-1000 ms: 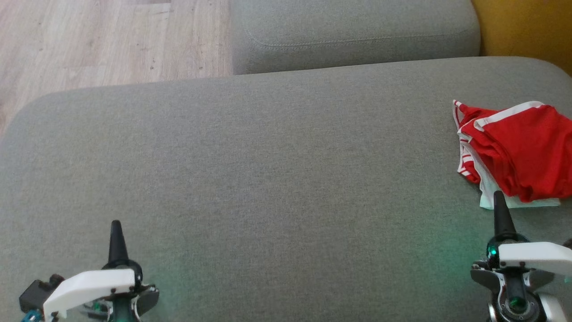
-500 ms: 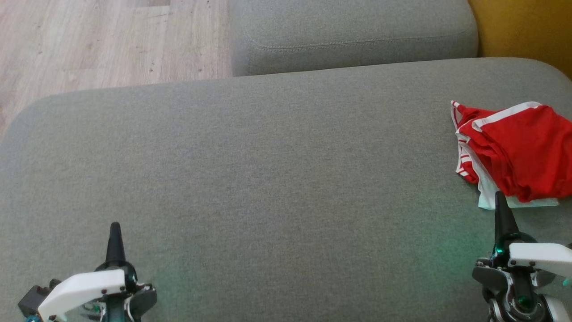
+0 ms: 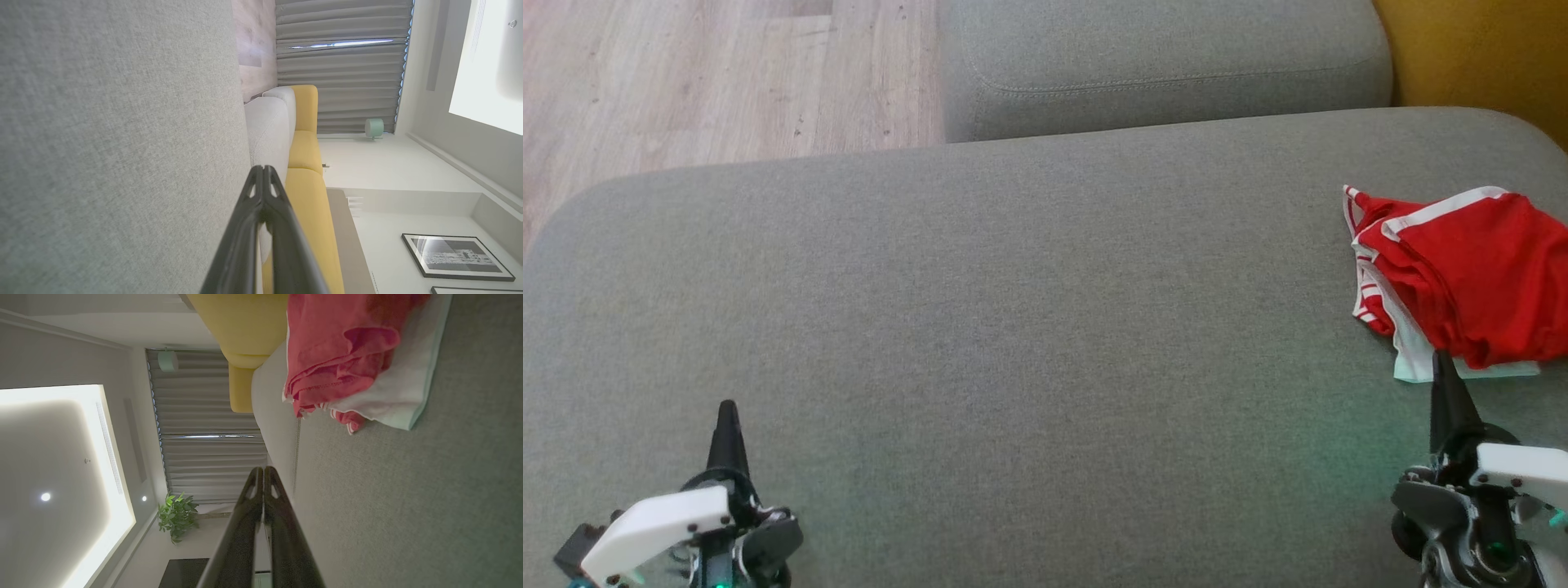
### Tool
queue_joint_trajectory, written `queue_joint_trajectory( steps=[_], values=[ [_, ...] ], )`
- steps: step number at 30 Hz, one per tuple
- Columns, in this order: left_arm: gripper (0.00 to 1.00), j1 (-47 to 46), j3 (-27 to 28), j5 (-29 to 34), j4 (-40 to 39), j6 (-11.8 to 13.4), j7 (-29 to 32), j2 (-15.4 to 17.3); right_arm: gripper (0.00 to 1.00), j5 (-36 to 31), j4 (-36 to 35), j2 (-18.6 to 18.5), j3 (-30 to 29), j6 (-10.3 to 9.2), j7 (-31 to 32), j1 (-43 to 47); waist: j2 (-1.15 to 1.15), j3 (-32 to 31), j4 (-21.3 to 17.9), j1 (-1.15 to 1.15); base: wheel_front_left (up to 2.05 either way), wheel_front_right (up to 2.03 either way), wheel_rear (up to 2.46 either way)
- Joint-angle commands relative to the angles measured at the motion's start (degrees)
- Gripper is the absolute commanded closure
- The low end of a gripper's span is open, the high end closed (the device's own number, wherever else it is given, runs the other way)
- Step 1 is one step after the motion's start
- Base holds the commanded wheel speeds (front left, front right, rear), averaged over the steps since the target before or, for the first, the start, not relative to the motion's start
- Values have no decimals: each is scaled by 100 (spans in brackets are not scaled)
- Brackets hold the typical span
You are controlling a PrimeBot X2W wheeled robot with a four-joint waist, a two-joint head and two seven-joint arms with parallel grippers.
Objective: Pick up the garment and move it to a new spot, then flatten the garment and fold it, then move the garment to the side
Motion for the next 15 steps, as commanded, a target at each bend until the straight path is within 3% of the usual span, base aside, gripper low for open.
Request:
queue_joint_trajectory(
  steps=[1, 15],
  values=[
    [100, -289, 233, -134, -157, -76, 52, 57, 100, 175, -236, -33, 103, 44, 58, -317, 0, -2, -2, 0, 0, 0, 0],
    [100, -294, 253, -205, -154, -85, 79, 53, 100, 264, -239, -33, 96, 44, 80, -319, 0, -5, -4, 0, 0, 0, 0]
  ],
)
